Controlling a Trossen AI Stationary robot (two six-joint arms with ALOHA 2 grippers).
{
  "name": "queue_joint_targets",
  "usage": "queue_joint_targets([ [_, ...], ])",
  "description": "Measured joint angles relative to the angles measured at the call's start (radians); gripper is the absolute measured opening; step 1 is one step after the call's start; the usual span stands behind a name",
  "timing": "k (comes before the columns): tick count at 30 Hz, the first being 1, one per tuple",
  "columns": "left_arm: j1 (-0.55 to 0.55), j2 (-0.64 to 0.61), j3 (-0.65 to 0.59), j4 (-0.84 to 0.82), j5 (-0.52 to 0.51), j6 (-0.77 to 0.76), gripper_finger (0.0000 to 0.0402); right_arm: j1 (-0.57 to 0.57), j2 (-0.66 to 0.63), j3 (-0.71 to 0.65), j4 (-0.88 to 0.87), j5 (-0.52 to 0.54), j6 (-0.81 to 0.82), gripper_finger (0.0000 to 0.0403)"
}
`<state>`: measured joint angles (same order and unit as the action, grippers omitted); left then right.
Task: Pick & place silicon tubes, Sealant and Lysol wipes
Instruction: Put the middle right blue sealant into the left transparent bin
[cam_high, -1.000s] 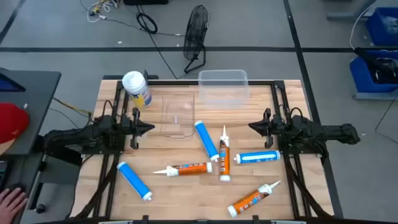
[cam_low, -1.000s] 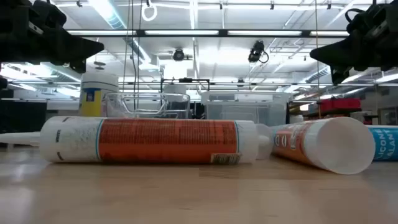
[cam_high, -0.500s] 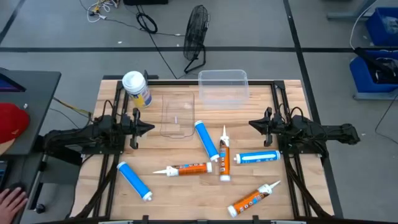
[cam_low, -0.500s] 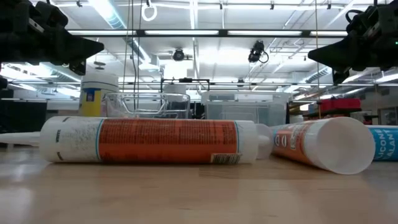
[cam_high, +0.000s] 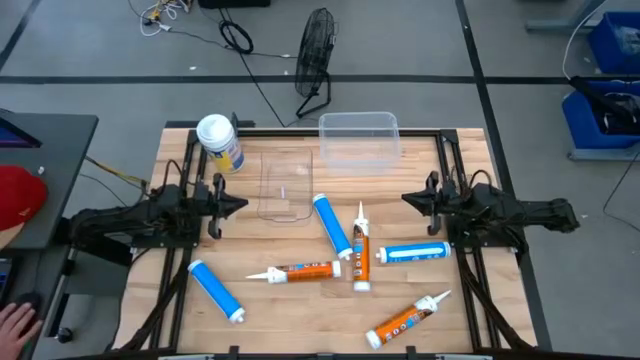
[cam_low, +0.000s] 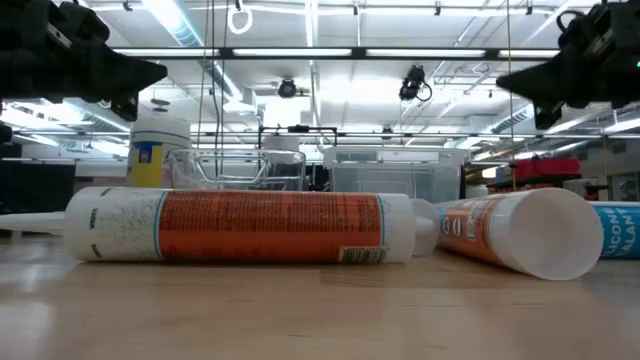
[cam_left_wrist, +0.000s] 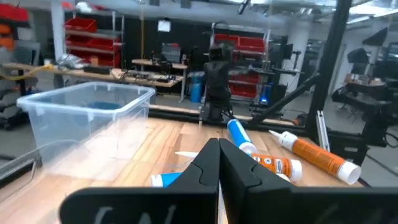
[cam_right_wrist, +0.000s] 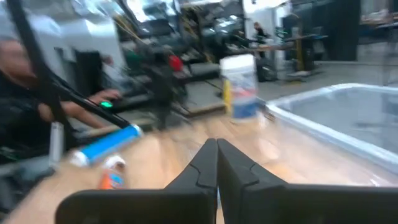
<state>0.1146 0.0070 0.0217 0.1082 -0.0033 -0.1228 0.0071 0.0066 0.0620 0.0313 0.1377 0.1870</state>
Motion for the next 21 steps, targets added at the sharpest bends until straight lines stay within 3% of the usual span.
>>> queue_joint_targets([
  [6,0.0,0.0,0.07,-0.01,-0.032,-0.024,0.0033,0.0,0.125,0.159,-0.094,-0.014,0.067,0.006],
  [11,0.0,0.0,0.097,-0.029,-0.052,-0.032,0.0094,0.001,0.358,0.332,-0.175,-0.018,0.093,0.0136],
  [16,0.0,0.0,0.102,-0.053,-0.083,-0.08,0.0141,0.002,0.626,0.585,-0.463,-0.043,0.146,0.0205],
  [21,0.0,0.0,0.103,-0.093,-0.09,-0.109,0.0173,0.002,0.853,0.812,-0.827,-0.047,0.2,0.0236],
])
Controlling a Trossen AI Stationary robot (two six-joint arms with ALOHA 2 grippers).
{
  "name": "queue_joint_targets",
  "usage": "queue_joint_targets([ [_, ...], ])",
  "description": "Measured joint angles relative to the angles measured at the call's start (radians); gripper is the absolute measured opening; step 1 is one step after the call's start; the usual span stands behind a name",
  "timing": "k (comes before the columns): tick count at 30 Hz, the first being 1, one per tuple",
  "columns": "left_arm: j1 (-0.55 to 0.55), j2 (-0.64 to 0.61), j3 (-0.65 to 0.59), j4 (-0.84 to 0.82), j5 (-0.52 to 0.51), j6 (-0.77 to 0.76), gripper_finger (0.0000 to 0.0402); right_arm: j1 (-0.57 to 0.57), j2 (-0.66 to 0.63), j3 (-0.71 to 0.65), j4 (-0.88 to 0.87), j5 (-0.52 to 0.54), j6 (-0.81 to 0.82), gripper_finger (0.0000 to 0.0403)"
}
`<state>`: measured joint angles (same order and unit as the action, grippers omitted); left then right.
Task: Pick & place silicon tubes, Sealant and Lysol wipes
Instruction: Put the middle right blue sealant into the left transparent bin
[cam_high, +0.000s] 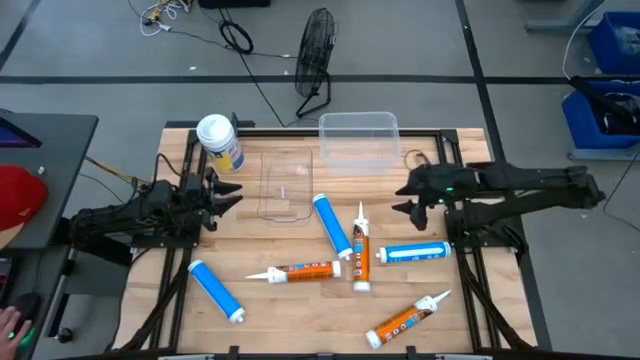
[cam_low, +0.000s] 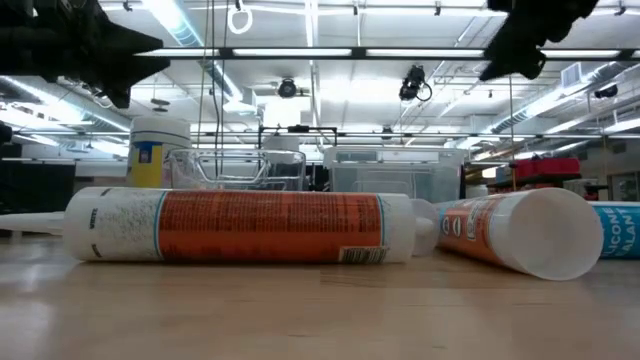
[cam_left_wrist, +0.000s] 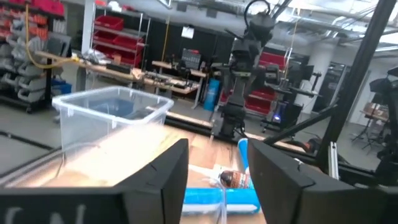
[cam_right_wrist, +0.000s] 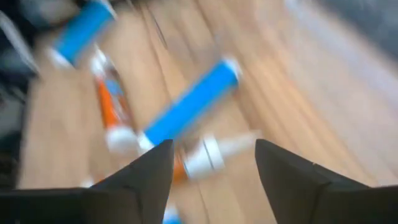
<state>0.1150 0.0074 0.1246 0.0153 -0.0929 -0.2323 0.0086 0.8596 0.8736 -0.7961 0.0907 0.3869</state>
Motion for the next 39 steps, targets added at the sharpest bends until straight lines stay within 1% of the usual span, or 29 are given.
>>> queue_joint_targets([
  [2,0.0,0.0,0.0,-0.008,0.0,-0.019,0.0182,0.003,0.08,0.064,-0.127,-0.033,0.028,0.0241],
  [5,0.0,0.0,0.0,-0.011,0.0,-0.02,0.0191,0.025,0.19,0.112,-0.275,-0.079,0.059,0.0245],
  [8,0.0,0.0,0.0,-0.011,0.0,-0.02,0.0195,0.064,0.288,0.115,-0.364,-0.129,0.075,0.0245],
  [12,0.0,0.0,0.001,-0.011,0.0,-0.02,0.0197,0.136,0.405,0.115,-0.454,-0.137,0.092,0.0245],
  [16,0.0,0.0,0.001,-0.014,0.001,-0.02,0.0197,0.217,0.481,0.115,-0.429,-0.137,0.103,0.0244],
  [22,0.0,0.0,0.001,-0.027,0.001,-0.018,0.0197,0.319,0.55,0.115,-0.311,-0.126,0.127,0.0243],
  [27,0.0,0.0,0.001,-0.049,0.002,-0.017,0.0197,0.389,0.61,0.115,-0.22,-0.045,0.087,0.0245],
  [31,0.0,0.0,0.002,-0.059,0.002,-0.009,0.0197,0.41,0.667,0.114,-0.171,-0.021,0.072,0.0258],
  [39,0.0,0.0,0.002,-0.067,0.002,-0.005,0.0197,0.409,0.797,0.114,-0.176,-0.025,0.037,0.0292],
])
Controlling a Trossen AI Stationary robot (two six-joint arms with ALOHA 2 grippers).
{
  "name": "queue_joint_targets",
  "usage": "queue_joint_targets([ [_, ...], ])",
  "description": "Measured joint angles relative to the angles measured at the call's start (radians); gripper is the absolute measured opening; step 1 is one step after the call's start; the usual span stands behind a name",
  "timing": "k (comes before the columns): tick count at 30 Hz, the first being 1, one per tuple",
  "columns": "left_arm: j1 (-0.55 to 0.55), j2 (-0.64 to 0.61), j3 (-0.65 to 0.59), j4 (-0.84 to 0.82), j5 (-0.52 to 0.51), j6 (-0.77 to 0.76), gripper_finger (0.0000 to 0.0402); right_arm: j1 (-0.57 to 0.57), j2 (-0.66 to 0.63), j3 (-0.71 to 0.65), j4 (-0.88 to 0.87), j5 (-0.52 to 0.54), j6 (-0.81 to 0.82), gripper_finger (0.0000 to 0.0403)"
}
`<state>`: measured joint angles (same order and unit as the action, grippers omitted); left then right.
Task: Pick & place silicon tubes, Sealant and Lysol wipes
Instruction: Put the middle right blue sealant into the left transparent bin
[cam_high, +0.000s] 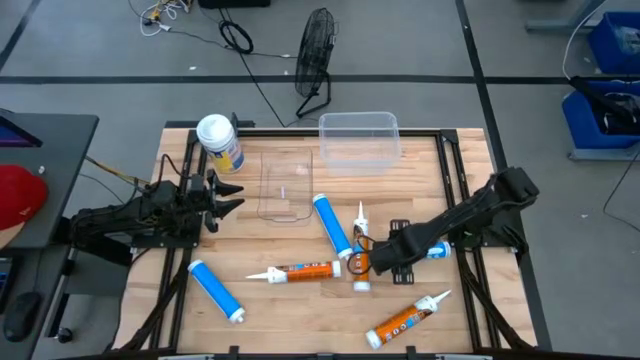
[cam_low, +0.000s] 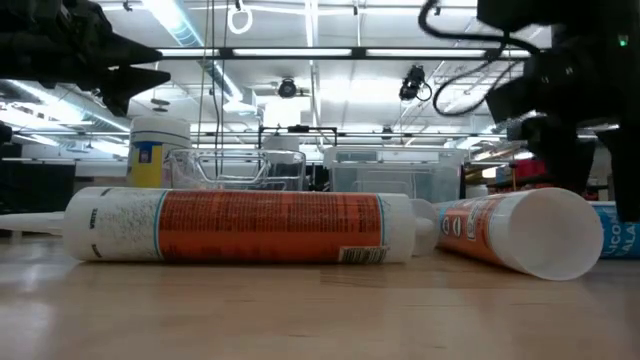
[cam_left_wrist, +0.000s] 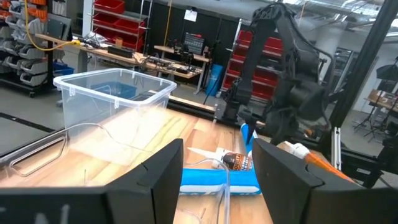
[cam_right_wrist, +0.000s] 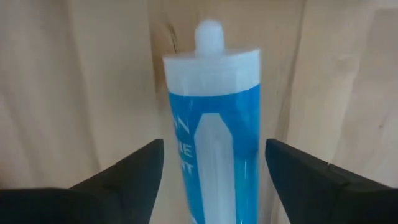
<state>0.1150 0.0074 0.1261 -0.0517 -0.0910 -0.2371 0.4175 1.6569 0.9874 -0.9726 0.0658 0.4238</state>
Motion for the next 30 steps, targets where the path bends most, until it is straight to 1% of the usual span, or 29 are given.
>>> queue_joint_targets([
  [4,0.0,0.0,0.0,0.0,0.0,0.002,0.0197,-0.001,0.059,0.0,0.0,-0.006,-0.033,0.0298],
  [7,0.0,0.0,0.0,0.001,0.0,0.012,0.0197,-0.002,0.089,0.0,0.007,-0.021,-0.047,0.0293],
  [10,0.0,0.0,0.0,0.001,0.0,0.012,0.0197,-0.002,0.103,-0.001,0.032,-0.032,-0.067,0.0273],
  [16,-0.001,0.0,0.0,0.001,0.0,0.012,0.0197,-0.007,0.102,0.0,0.051,-0.036,-0.078,0.021],
  [17,-0.001,0.0,0.0,0.001,0.0,0.013,0.0197,-0.008,0.102,0.0,0.05,-0.037,-0.078,0.0206],
  [20,-0.001,0.0,0.0,0.001,0.0,0.013,0.0197,-0.008,0.102,0.001,0.042,-0.036,-0.077,0.0207],
  [22,-0.001,0.0,0.0,0.001,0.0,0.013,0.0197,-0.009,0.103,0.0,0.031,-0.031,-0.054,0.023],
  [25,-0.001,0.0,0.0,0.001,0.0,0.013,0.0197,-0.018,0.103,0.0,0.006,-0.031,-0.007,0.0293],
  [28,-0.001,0.0,0.0,0.001,0.0,0.014,0.0197,-0.022,0.097,-0.001,-0.072,-0.029,0.031,0.0358],
  [30,-0.001,0.0,0.0,0.0,0.001,0.013,0.0197,-0.023,0.091,-0.001,-0.115,-0.029,0.045,0.0385],
])
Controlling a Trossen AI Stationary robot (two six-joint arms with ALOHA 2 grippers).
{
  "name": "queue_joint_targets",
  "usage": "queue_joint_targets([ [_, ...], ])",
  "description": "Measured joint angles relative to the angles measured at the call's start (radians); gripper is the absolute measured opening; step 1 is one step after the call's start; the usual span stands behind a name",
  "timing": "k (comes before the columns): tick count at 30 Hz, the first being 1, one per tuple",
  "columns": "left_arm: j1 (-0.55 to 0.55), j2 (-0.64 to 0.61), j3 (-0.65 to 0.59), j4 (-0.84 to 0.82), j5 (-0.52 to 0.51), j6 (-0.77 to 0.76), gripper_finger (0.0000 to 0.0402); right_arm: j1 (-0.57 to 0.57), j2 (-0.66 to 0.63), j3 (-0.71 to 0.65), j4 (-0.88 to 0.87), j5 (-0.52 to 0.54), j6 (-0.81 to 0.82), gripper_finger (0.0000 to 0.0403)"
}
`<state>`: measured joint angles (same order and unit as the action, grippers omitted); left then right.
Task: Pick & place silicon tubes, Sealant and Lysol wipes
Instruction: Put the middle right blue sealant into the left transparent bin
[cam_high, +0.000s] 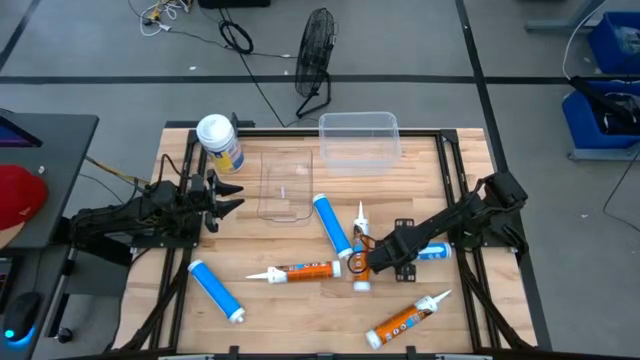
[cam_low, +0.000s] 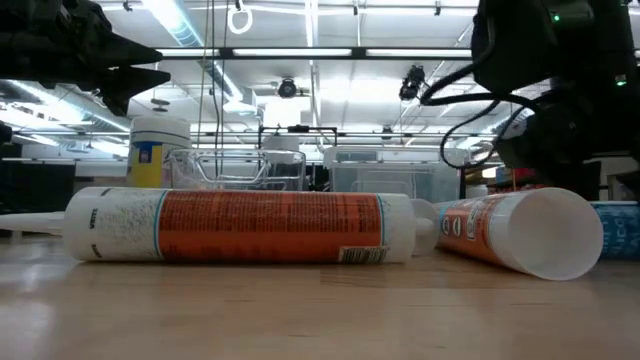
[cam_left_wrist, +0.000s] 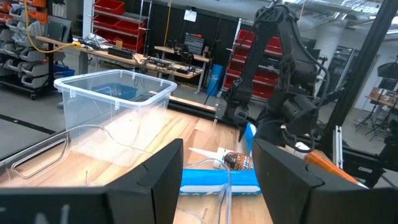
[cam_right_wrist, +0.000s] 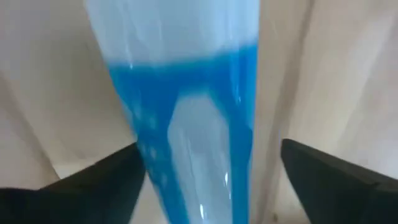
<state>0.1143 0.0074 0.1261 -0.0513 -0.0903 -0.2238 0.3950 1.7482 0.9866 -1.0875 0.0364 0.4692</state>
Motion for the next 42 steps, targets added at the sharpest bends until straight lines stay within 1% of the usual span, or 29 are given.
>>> queue_joint_targets([
  [2,0.0,0.0,0.0,-0.003,0.019,0.0,0.0197,0.004,-0.007,0.0,-0.029,0.0,0.02,0.0392],
  [6,0.0,0.0,0.0,-0.007,0.069,-0.001,0.0197,0.025,-0.03,0.0,-0.053,0.0,0.046,0.0371],
  [10,0.0,0.0,0.0,-0.008,0.069,0.0,0.0197,0.054,-0.053,0.0,-0.079,0.015,0.063,0.0356],
  [15,0.0,0.0,0.0,-0.009,0.069,0.0,0.0197,0.082,-0.094,-0.014,-0.133,0.035,0.123,0.0355],
  [17,0.0,0.0,0.0,-0.014,0.075,0.0,0.0197,0.089,-0.127,-0.054,-0.129,0.03,0.155,0.0356],
  [20,0.0,0.0,0.0,-0.028,0.117,0.0,0.0197,0.096,-0.195,-0.143,-0.101,-0.011,0.22,0.0356],
  [23,0.0,0.0,0.0,-0.039,0.12,-0.001,0.0197,0.109,-0.268,-0.231,-0.071,-0.046,0.282,0.0356],
  [28,0.0,0.0,0.0,-0.041,0.121,-0.006,0.0197,0.135,-0.377,-0.325,-0.022,-0.056,0.337,0.0353],
  [33,0.0,0.0,0.0,-0.043,0.12,-0.015,0.0197,0.139,-0.436,-0.369,0.036,-0.047,0.373,0.033],
  [37,0.0,0.0,0.0,-0.043,0.12,-0.017,0.0197,0.139,-0.436,-0.4,0.064,-0.05,0.387,0.0303],
  [42,0.0,0.0,0.0,-0.044,0.12,-0.019,0.0197,0.127,-0.425,-0.466,0.173,-0.124,0.406,0.0263],
])
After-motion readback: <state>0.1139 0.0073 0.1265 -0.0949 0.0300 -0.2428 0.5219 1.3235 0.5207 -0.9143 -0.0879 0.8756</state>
